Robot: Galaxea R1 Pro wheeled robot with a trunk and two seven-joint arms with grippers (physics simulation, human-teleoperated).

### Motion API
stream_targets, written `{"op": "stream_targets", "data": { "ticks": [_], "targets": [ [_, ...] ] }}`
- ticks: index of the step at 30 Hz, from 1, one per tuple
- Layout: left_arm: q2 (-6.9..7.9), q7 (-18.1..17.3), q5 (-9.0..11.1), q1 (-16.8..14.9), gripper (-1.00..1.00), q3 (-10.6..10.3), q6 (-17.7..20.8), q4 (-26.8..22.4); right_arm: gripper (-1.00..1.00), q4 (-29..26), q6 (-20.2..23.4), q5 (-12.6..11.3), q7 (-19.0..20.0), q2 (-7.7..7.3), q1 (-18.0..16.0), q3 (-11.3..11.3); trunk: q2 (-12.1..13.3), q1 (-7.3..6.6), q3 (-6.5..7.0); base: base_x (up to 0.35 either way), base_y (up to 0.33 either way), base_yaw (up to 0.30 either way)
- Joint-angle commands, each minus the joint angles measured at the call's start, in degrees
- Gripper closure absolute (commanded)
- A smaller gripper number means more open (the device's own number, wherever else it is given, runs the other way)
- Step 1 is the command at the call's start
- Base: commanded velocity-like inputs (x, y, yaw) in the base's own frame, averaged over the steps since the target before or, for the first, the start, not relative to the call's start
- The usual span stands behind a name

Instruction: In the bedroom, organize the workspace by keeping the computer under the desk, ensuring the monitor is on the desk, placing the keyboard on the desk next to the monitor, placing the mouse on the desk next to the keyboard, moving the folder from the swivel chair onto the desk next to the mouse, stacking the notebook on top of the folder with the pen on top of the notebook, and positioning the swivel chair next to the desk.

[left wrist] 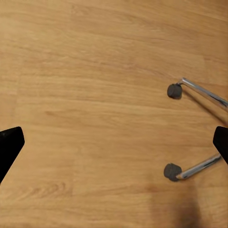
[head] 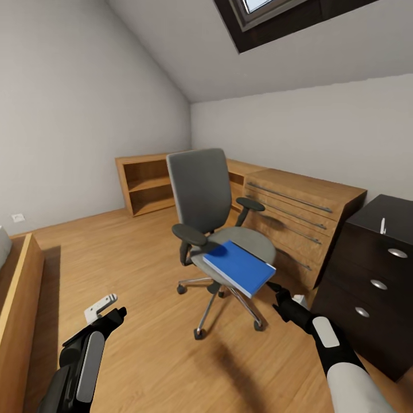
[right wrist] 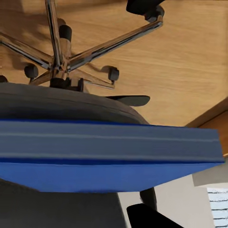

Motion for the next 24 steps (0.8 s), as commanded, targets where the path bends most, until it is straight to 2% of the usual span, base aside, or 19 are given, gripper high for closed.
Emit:
{"op": "stream_targets", "data": {
  "ticks": [1, 12, 24],
  "targets": [
    [-0.03, 0.4, 0.6, 0.0, -1.0, 0.0, 0.2, -0.1, -1.0, 0.0, 0.2, 0.0, 0.1, 0.03, -0.1, -0.3, 0.0, -0.01, -0.06, 0.057, 0.071, 0.0],
    [-0.03, 0.5, 0.6, 0.0, -1.0, 0.0, 0.2, 0.0, -1.0, 0.0, -0.1, 0.1, 0.2, 0.14, -0.1, -0.1, 0.0, -0.01, -0.06, 0.042, 0.041, 0.0],
    [0.0, 0.5, 0.6, 0.0, -1.0, 0.0, 0.2, 0.0, -1.0, 0.0, -0.1, 0.1, 0.3, 0.29, -0.1, -0.1, 0.0, -0.01, -0.06, 0.133, 0.133, 0.0]
  ]
}}
